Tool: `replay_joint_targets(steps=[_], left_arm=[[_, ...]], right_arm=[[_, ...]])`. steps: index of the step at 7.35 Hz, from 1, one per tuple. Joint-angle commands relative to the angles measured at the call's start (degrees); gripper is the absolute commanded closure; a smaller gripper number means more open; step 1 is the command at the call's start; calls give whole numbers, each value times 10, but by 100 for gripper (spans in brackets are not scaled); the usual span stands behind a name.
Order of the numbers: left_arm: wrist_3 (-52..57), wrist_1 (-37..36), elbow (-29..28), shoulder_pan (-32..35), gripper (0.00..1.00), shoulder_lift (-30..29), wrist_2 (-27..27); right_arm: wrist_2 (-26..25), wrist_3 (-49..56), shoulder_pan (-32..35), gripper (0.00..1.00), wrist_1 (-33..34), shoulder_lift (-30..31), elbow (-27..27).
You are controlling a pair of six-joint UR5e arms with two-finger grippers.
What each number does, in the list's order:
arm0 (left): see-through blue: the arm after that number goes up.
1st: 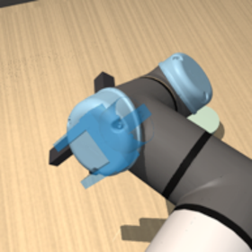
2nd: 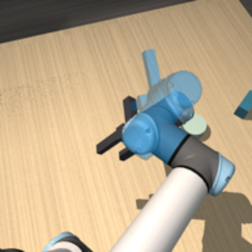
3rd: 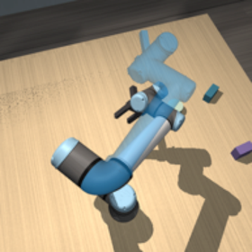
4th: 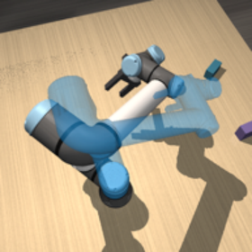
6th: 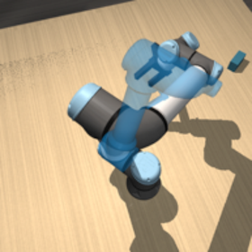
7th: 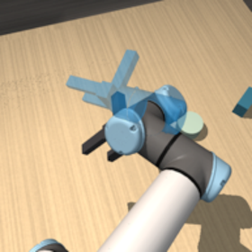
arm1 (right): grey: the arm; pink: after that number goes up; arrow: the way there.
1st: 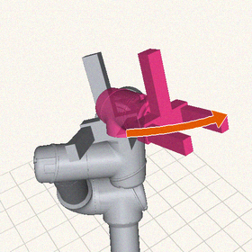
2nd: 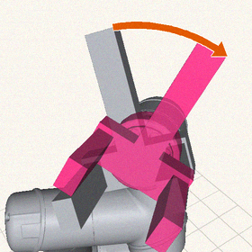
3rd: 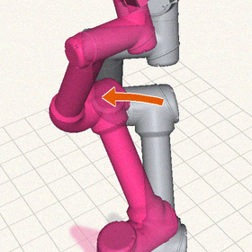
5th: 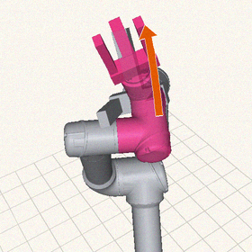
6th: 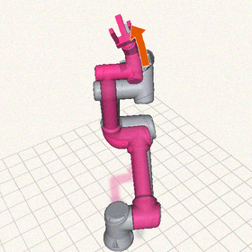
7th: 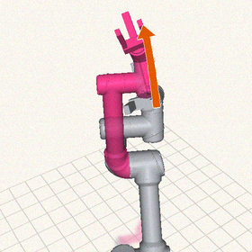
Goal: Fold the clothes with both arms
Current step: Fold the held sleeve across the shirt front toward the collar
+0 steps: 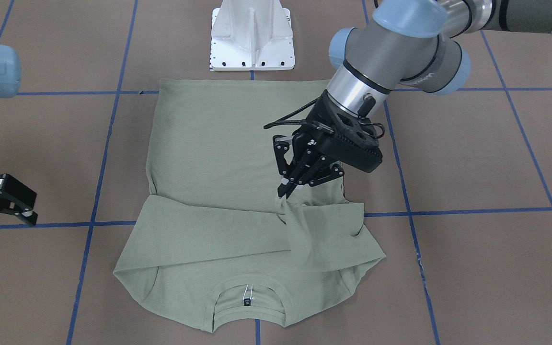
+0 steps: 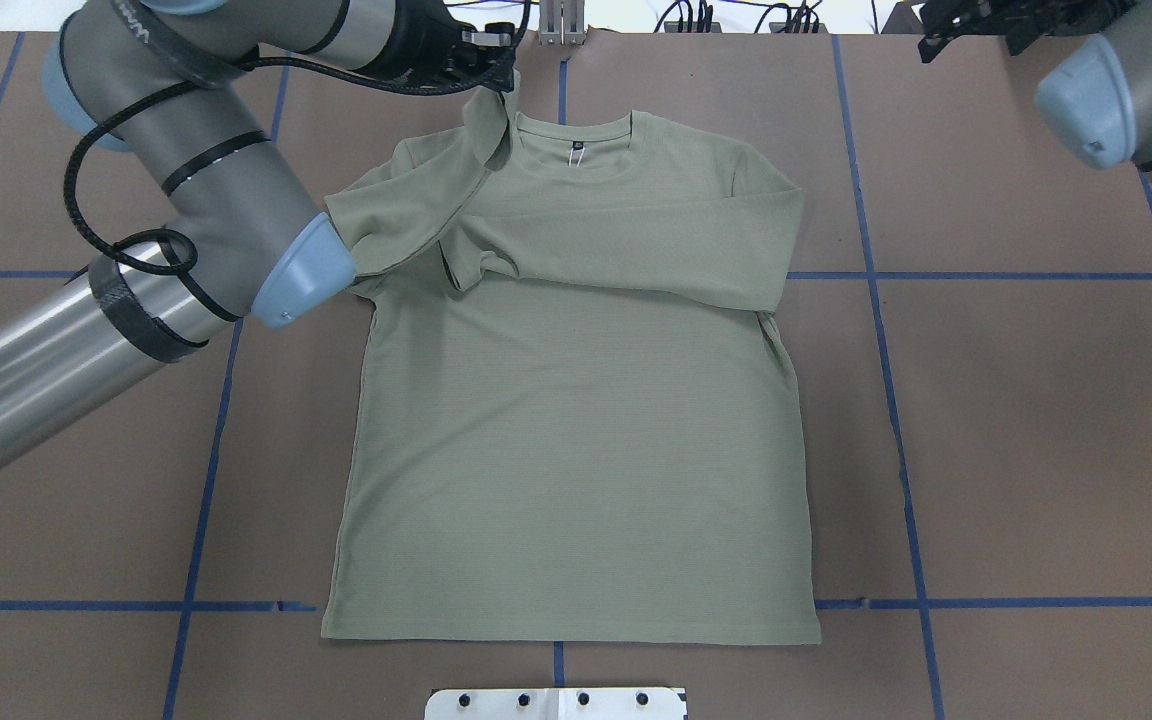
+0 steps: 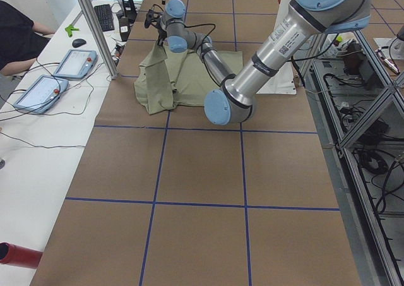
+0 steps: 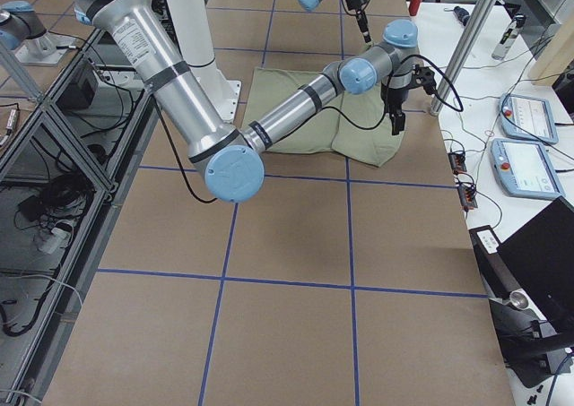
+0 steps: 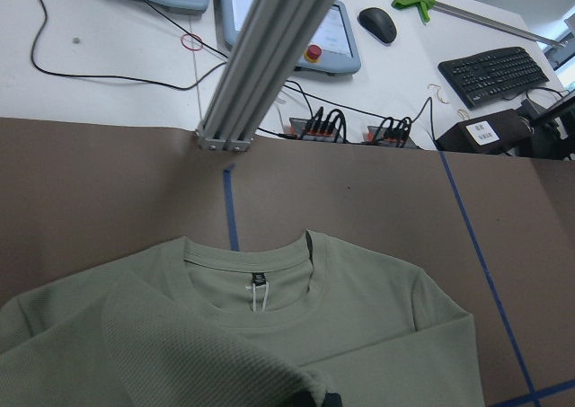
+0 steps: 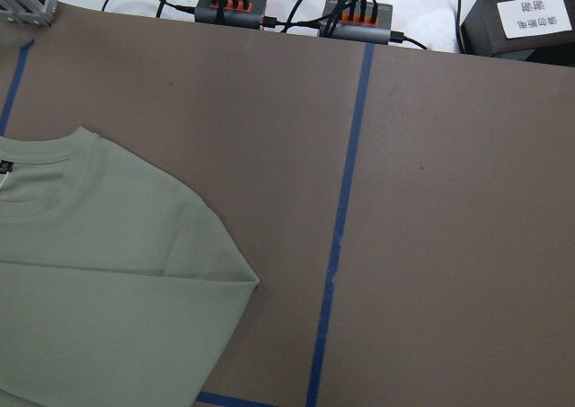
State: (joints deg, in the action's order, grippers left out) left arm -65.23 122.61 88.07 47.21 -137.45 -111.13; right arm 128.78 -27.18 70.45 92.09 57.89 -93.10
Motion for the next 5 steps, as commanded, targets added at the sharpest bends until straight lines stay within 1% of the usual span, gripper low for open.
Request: replay_joint_targets(steps=[1, 2, 3, 5], left_arm=[[1, 46, -32, -66, 100, -24, 54], [1, 114, -74, -96, 100, -26, 76], [1, 148, -134, -115, 100, -52, 100], [3, 162, -210, -132, 100, -111, 102]], right_arm=[[9, 27, 17, 0, -1, 20, -5], [8, 26, 17, 0, -1, 20, -9], [7, 26, 17, 0, -1, 20, -9], [6, 26, 16, 0, -1, 20, -10]])
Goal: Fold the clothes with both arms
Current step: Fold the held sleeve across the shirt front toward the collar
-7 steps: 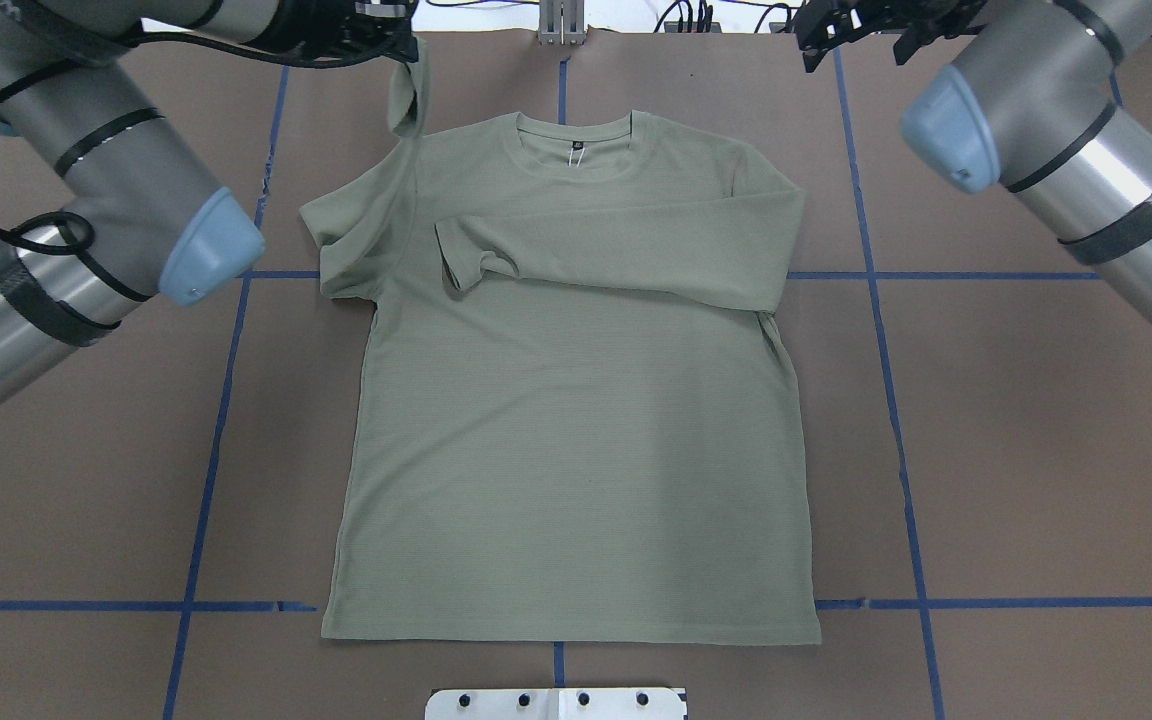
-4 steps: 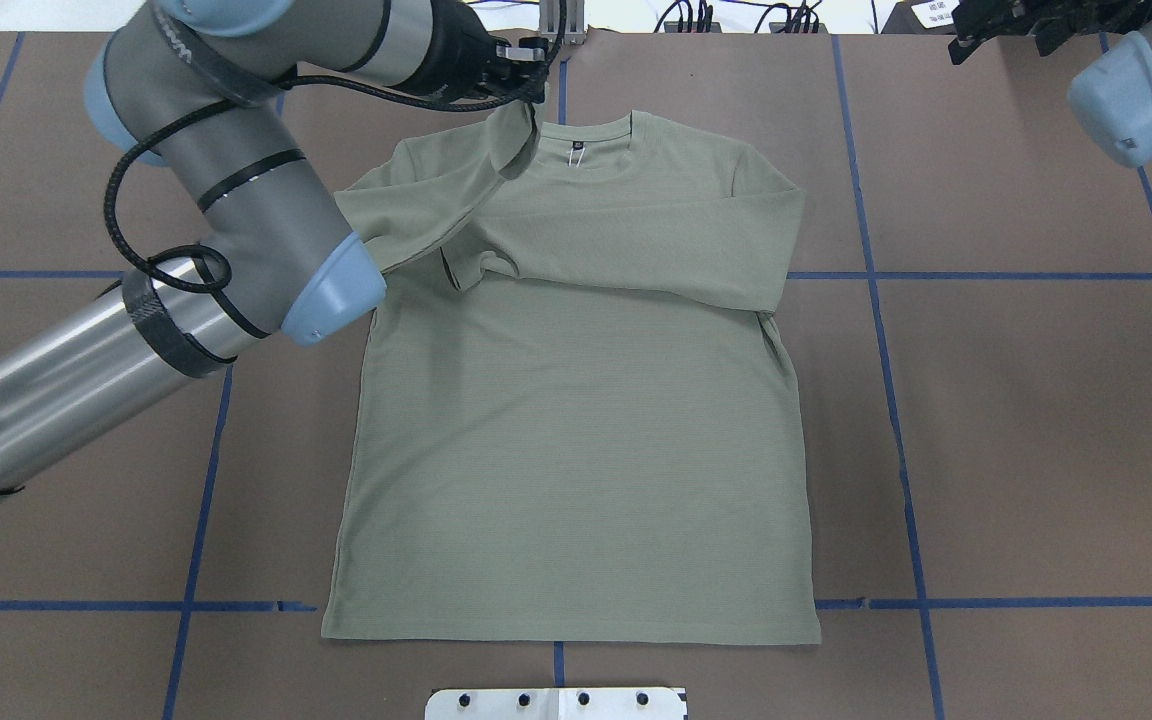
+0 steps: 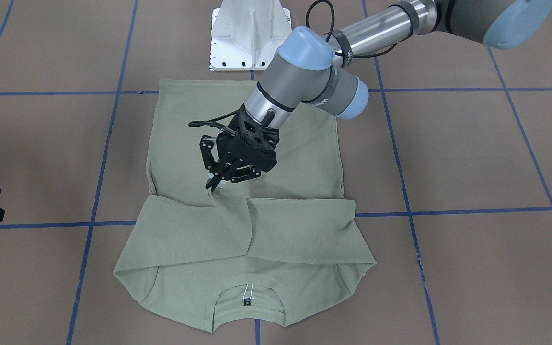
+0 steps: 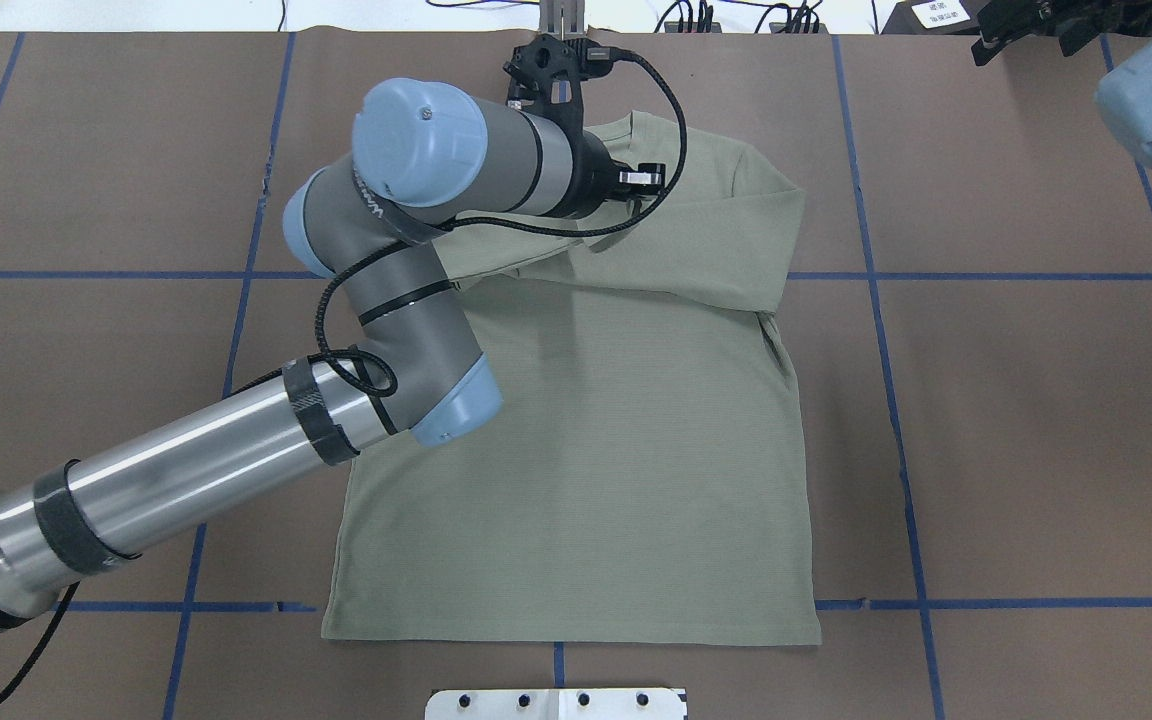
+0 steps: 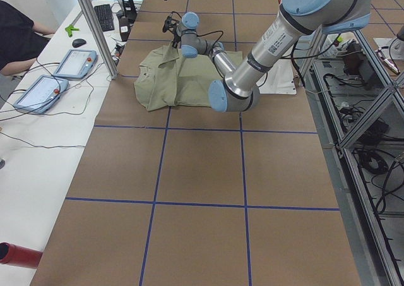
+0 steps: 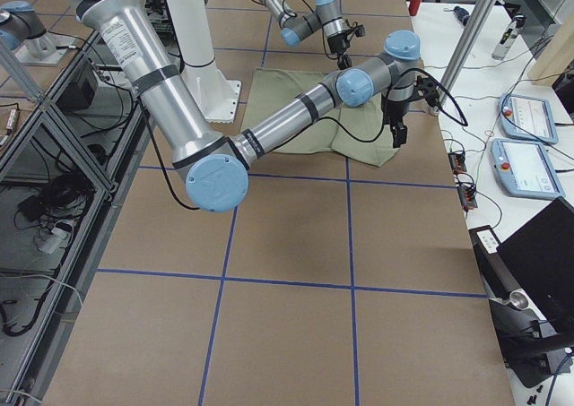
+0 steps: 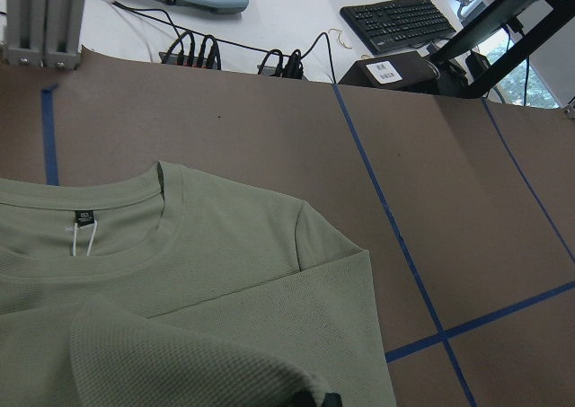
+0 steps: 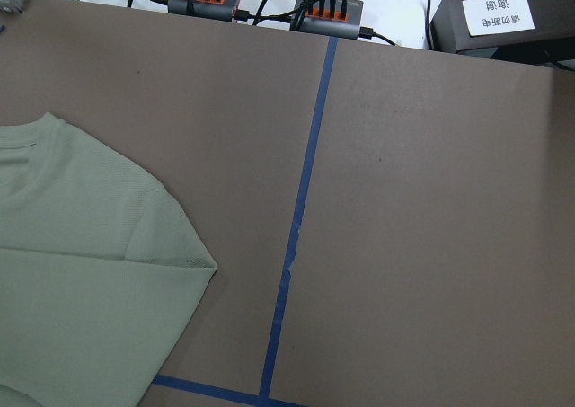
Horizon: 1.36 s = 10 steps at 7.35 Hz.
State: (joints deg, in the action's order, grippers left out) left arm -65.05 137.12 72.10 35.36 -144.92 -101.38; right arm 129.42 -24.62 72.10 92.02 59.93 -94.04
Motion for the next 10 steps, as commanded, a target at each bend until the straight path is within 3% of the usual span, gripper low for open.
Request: replay_joint_targets(steps=[1, 2, 3, 5, 7, 9, 10], left_arm=[[1, 51, -85, -25, 100, -50, 6], [1, 71, -104, -33, 100, -55, 6], [0, 71, -105, -36, 1, -56, 6], [2, 59, -98, -40, 0, -52, 1], [20, -30, -58, -17, 0, -35, -46], [127, -168, 75, 36, 0, 62, -113], [178, -184, 135, 71, 0, 127, -137]], right_arm=[[0, -1, 0, 0, -1, -1, -2], [-1, -2, -1, 0, -1, -1, -2], [-2, -3, -2, 0, -1, -1, 0], [-5, -8, -12, 0, -1, -4, 3], [-13, -59, -55, 0, -3, -28, 14], [-65, -157, -121, 0, -4, -96, 46], [-91, -178, -153, 0, -1, -117, 53]])
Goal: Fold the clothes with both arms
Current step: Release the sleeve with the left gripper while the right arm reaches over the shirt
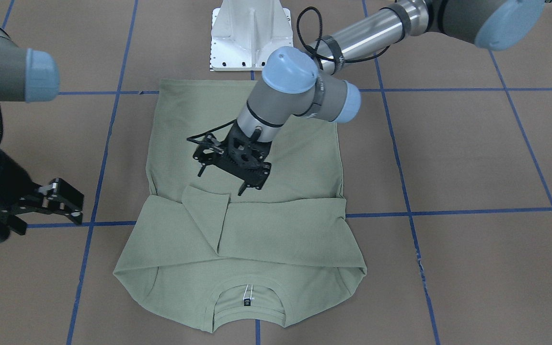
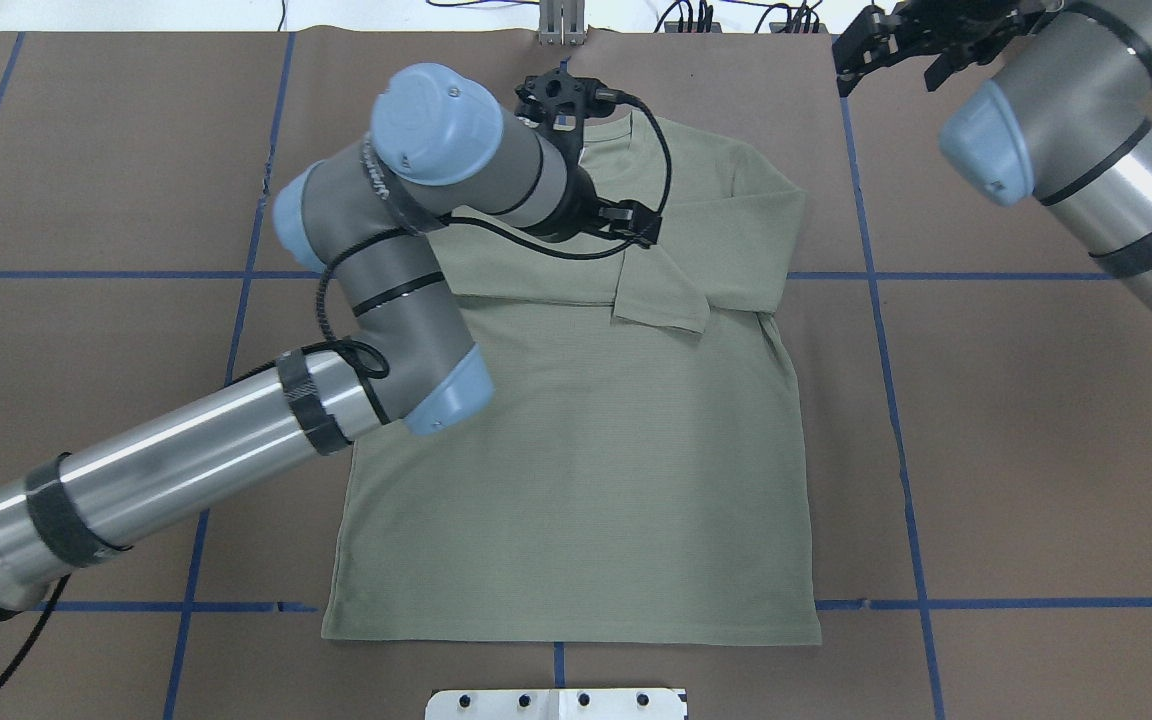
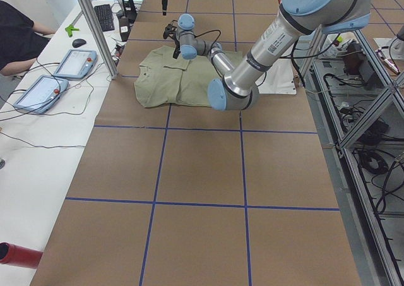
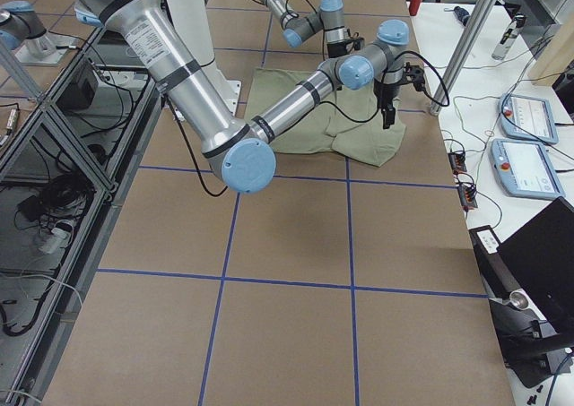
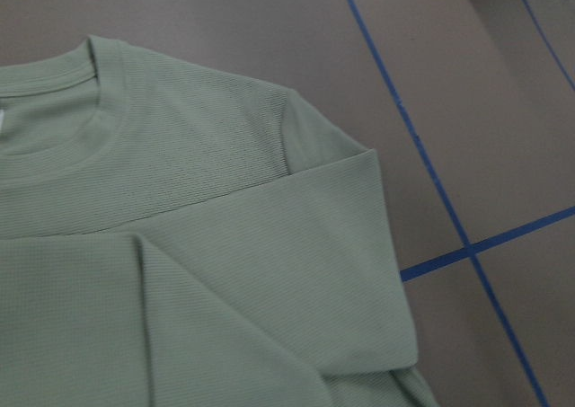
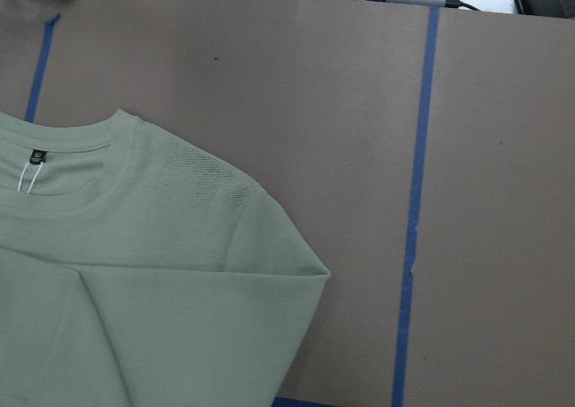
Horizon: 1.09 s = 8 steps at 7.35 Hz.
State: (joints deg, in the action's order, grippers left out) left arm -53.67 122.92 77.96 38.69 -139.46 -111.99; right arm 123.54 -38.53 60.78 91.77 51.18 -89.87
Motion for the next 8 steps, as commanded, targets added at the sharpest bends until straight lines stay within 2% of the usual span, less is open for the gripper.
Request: replay_joint_targets(steps=[1, 3, 4, 5, 6, 8], left_arm=[[98, -44, 99, 73, 0, 121, -62], [214, -43, 108, 141, 0, 175, -109], [252, -43, 108, 165, 0, 192, -137], [256, -42, 108, 169, 0, 193, -141], [256, -42, 108, 168, 0, 193, -141], [255, -41, 106, 168, 0, 194, -140]], right_arm=[[-64, -64, -75, 0, 3, -53, 29], [-158, -123, -156, 0, 4, -128, 113], [-211, -133, -200, 1, 4, -134, 122], [-274, -127, -241, 4, 4, -128, 125], [-314, -123, -271, 6, 4, -127, 139], [-349, -100, -297, 12, 3, -119, 148]])
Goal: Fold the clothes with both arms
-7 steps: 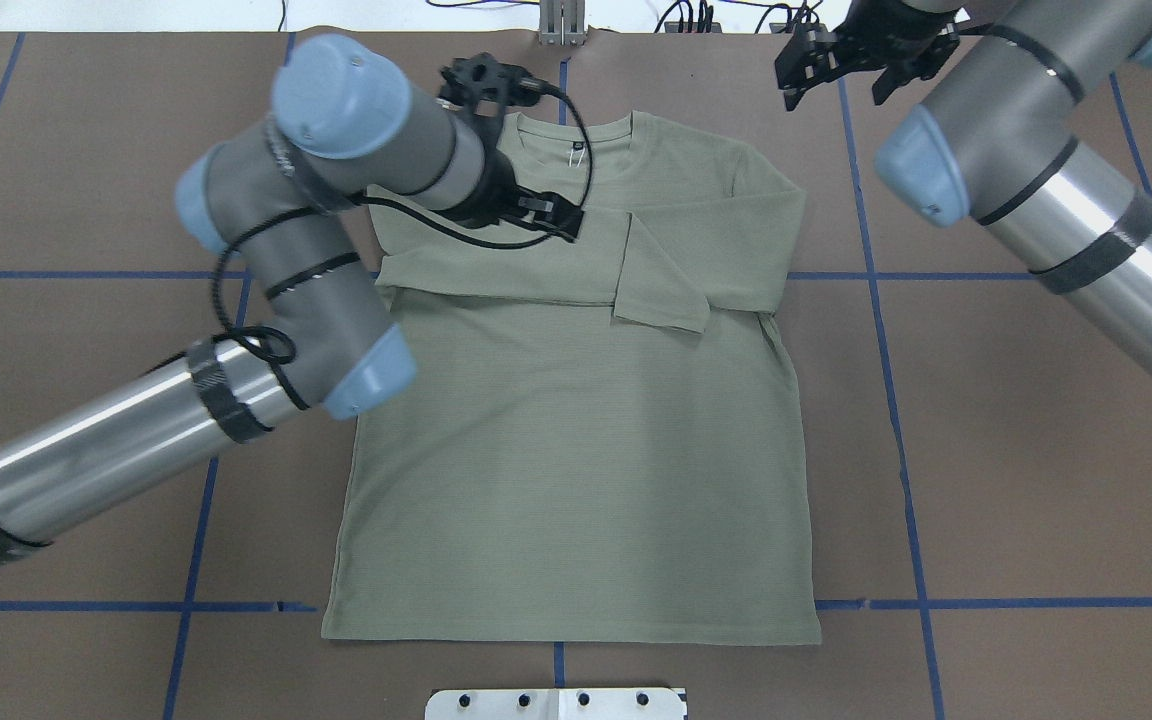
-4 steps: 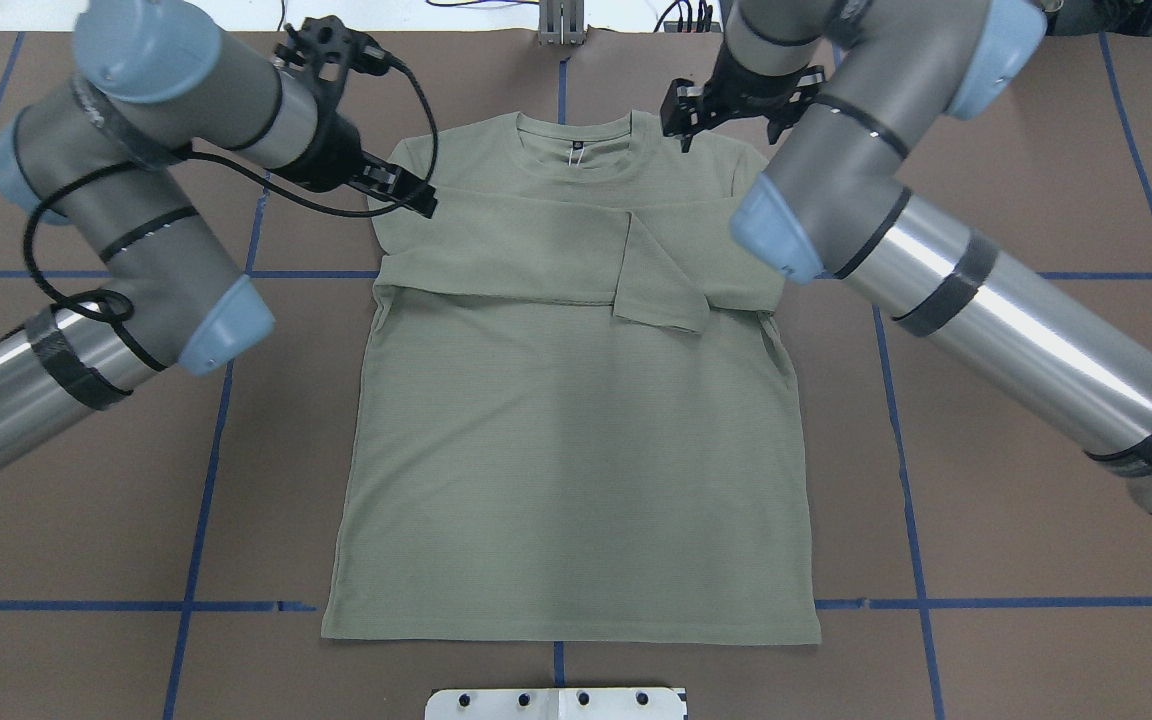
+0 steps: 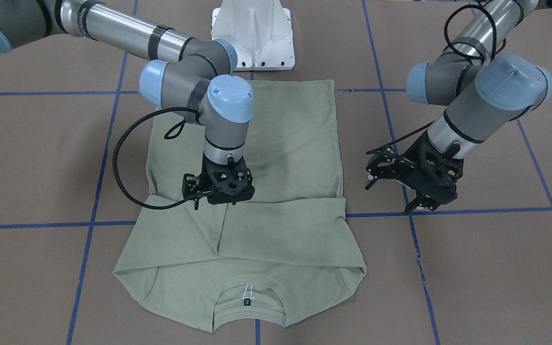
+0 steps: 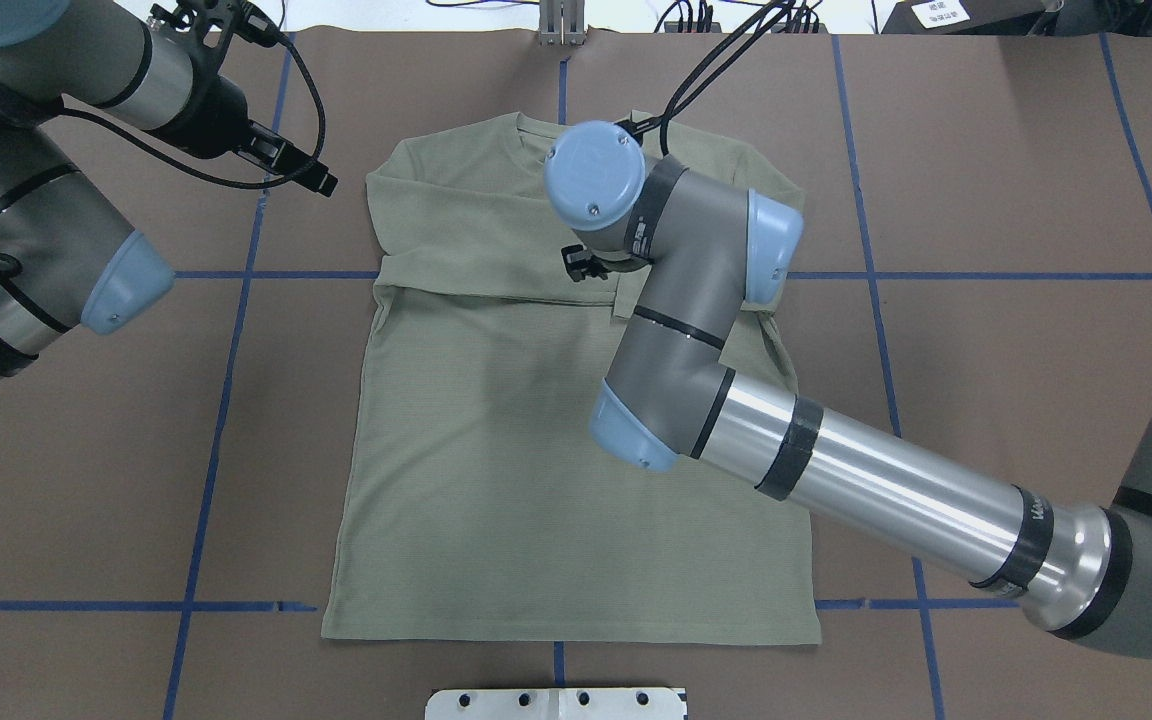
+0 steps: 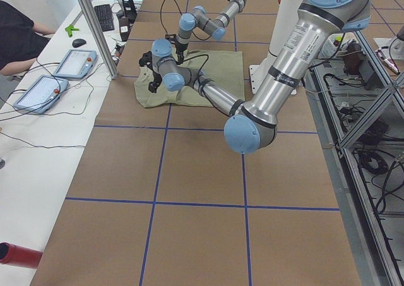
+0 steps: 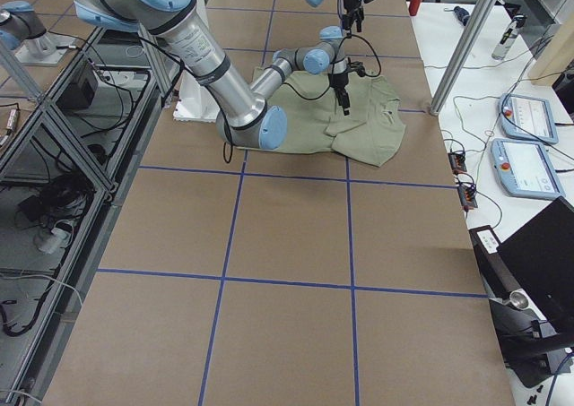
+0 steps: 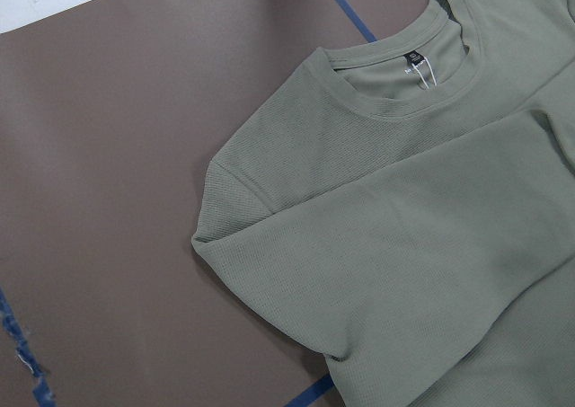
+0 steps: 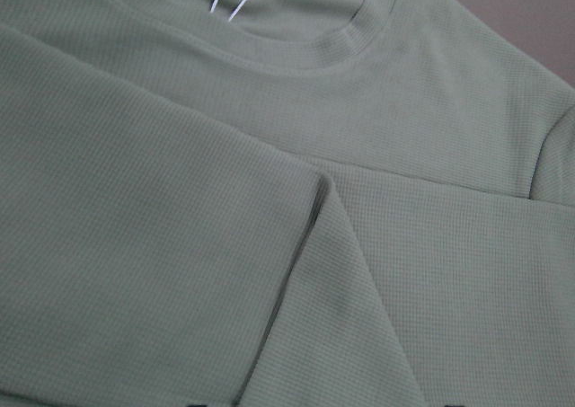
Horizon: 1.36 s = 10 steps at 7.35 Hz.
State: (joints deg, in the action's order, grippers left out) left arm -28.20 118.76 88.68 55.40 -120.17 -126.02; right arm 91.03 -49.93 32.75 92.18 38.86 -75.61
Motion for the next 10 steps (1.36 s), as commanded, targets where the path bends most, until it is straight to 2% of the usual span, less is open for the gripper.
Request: replay_joint_targets(steps=[1, 2, 3, 4, 9, 10], left_arm=[[1, 2, -1, 1, 0, 1, 0], [-1, 3, -1, 1, 0, 1, 1], [-1, 4, 0, 1, 0, 1, 0], [-1, 5, 0, 1, 0, 1, 1], [1, 5, 0, 1, 0, 2, 1], [1, 5, 0, 1, 0, 2, 1]], right_arm=[[-24, 18, -18, 15, -1, 3, 7], [-24, 17, -19, 22, -1, 1, 7], [-24, 8, -22, 36, -2, 1, 7], [-24, -2, -23, 41, -4, 0, 9], [-25, -61, -39, 47, -5, 0, 20], [-25, -61, -39, 51, -5, 0, 20]])
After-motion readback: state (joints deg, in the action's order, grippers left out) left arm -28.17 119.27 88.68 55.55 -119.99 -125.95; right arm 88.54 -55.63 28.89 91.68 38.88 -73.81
